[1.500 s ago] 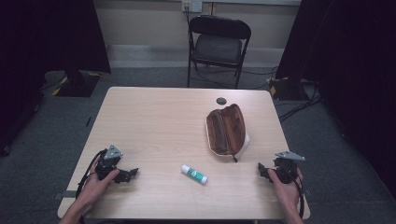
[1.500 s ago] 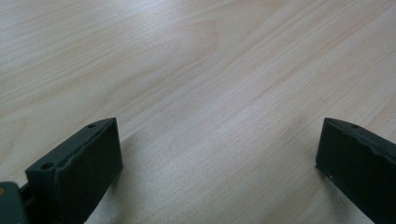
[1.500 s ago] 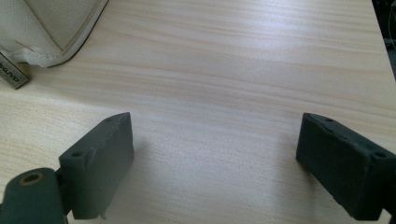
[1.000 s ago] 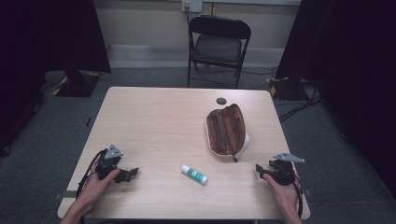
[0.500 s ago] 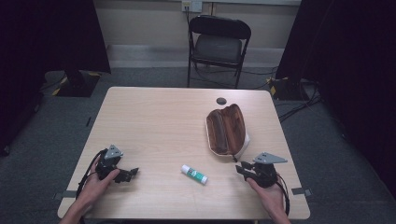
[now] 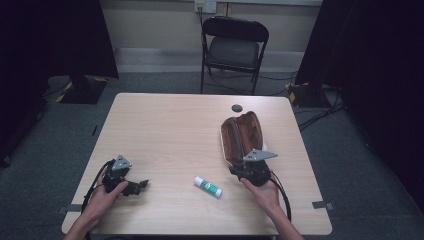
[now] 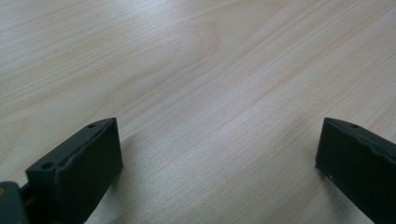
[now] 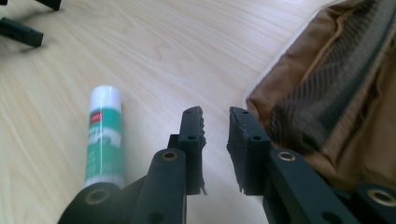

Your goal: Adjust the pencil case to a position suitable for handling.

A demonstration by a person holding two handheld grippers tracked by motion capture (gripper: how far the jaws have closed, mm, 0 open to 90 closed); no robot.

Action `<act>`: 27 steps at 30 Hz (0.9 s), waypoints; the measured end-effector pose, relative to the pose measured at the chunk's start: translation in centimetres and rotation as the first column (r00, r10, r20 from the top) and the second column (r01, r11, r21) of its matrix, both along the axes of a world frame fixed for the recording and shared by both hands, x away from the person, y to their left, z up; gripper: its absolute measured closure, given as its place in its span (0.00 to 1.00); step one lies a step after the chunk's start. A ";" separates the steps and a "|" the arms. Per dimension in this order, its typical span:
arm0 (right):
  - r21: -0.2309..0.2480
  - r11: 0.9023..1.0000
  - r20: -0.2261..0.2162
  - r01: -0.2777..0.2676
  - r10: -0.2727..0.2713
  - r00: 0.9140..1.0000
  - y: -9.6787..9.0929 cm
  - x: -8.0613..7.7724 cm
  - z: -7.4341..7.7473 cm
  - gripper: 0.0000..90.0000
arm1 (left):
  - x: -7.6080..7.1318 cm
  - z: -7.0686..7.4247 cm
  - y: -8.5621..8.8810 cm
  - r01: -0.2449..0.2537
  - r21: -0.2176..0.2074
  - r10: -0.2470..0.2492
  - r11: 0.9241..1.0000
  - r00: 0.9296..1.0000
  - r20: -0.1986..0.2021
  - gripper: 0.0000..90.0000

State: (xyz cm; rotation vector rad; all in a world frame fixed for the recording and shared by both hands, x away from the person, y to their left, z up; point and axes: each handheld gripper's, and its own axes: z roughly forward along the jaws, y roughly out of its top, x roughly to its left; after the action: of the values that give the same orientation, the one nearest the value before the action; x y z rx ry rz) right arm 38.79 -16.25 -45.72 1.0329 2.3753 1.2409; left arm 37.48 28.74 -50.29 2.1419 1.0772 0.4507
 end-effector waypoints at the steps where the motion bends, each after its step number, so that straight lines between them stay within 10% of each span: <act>1: -0.002 1.000 -0.001 -0.002 0.002 1.000 0.3 0.4 -0.1 0.83 | 0.0 0.0 0.0 0.000 0.000 0.000 1.000 1.000 0.000 0.00; 10: -0.051 0.998 -0.005 0.030 -0.030 1.000 2.5 3.7 -1.5 0.81 | 0.0 0.0 0.0 0.000 0.000 0.000 1.000 1.000 0.000 0.00; 27: -0.125 0.991 -0.011 0.050 -0.052 0.999 1.9 4.0 -2.9 0.83 | 0.0 0.0 0.0 0.000 0.000 0.000 1.000 1.000 0.000 0.00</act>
State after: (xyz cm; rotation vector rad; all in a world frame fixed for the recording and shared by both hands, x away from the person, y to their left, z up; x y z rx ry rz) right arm 42.80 -14.31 -48.60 1.0592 2.3879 1.0557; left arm 37.48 28.73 -50.29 2.1420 1.0770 0.4510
